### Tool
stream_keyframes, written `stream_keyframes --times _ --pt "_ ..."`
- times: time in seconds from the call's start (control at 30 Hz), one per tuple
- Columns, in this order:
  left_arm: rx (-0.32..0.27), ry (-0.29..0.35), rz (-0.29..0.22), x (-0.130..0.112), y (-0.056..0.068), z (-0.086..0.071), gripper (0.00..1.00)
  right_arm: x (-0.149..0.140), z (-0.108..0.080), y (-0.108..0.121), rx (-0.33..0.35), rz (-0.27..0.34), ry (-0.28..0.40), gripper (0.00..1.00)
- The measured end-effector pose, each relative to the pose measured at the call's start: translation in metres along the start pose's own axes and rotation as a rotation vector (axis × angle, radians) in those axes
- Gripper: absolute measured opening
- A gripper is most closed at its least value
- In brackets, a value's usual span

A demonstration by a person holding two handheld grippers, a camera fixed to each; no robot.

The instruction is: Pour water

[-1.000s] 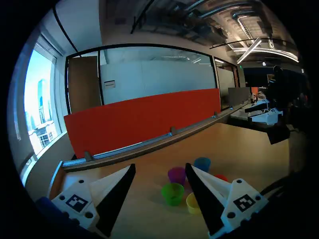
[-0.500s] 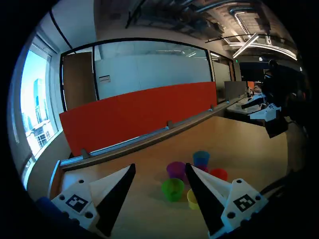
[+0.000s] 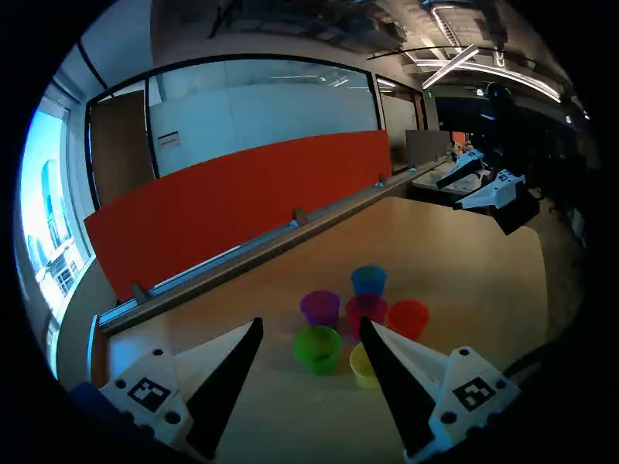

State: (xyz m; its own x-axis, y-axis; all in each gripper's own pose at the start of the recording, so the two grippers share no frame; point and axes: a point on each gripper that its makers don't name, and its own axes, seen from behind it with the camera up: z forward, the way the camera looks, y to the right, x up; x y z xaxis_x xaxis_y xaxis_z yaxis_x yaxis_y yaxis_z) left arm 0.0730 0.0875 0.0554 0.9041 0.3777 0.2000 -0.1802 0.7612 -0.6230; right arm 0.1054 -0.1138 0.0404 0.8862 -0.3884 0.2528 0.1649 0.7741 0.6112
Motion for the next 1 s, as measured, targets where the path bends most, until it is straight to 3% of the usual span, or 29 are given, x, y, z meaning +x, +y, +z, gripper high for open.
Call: stream_keyframes --times 0.5,1.0 --pt "-0.038 -0.066 0.002 -0.022 -0.006 0.021 0.92 -0.008 0.024 -0.010 0.066 -0.046 -0.043 1.00" --pt "-0.101 -0.128 0.001 -0.054 -0.006 0.058 0.92 -0.025 0.055 -0.005 0.096 -0.051 -0.083 1.00"
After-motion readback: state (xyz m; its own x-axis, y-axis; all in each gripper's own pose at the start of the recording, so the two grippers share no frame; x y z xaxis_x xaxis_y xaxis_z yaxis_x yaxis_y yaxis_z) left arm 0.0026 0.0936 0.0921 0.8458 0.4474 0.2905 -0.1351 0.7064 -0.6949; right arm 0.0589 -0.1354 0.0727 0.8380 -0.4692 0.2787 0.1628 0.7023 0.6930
